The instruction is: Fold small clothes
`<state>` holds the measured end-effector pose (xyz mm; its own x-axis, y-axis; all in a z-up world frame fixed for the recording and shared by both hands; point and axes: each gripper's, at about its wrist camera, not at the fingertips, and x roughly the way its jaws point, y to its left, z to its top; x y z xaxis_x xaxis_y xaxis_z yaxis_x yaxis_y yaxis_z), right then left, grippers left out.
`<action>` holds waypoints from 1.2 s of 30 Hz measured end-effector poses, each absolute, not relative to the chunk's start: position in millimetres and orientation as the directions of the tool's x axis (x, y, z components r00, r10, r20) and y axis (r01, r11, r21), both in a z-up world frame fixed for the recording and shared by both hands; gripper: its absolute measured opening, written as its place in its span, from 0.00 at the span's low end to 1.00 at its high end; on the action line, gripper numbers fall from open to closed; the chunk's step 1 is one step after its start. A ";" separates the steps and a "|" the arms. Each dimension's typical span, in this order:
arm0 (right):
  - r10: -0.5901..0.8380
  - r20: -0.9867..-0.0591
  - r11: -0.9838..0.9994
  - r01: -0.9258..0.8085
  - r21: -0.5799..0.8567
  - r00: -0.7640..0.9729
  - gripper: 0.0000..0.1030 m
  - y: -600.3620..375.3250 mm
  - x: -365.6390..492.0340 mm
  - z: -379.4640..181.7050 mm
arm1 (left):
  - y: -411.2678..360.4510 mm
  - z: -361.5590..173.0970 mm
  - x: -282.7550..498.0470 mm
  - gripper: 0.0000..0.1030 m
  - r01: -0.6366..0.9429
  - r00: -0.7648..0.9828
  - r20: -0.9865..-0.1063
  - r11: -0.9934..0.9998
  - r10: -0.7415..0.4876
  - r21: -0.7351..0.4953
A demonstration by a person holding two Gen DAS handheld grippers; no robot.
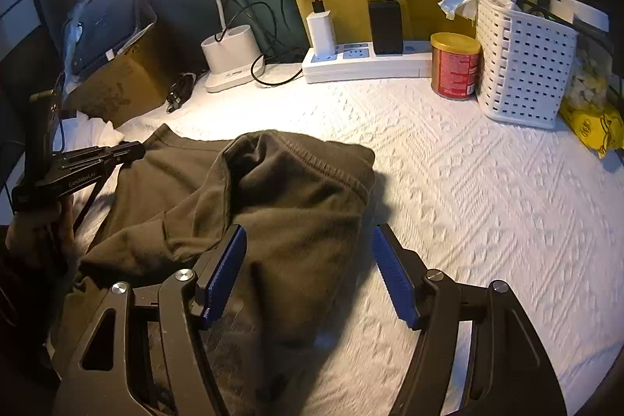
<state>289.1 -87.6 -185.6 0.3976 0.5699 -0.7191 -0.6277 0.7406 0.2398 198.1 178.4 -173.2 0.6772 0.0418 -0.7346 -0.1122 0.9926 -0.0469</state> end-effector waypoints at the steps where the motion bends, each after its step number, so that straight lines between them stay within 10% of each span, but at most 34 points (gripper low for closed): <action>1: 0.571 -0.718 0.740 -0.628 0.241 0.397 0.68 -88.8 285.6 -185.1 | 178.5 -170.4 194.0 0.03 -0.126 0.675 -0.736 0.991 0.057 -0.038; 9: 0.570 -0.719 0.744 -0.621 0.247 0.397 0.68 -105.5 251.3 -184.4 | 171.0 -149.7 139.0 0.07 -0.145 0.685 -0.726 0.988 0.068 -0.044; 13: 0.570 -0.717 0.743 -0.624 0.242 0.402 0.68 -110.2 232.3 -181.8 | 167.6 -151.2 107.6 0.81 -0.175 0.694 -0.719 0.977 0.036 -0.119; 32: 0.557 -0.703 0.761 -0.610 0.221 0.441 0.68 -148.2 162.2 -183.4 | 84.2 -164.6 11.5 0.81 0.065 0.657 -0.714 0.962 -0.242 -0.267; 36: 0.550 -0.706 0.769 -0.599 0.221 0.446 0.68 -155.8 154.0 -188.2 | 66.7 -182.5 10.7 0.35 0.141 0.592 -0.755 0.958 -0.283 -0.249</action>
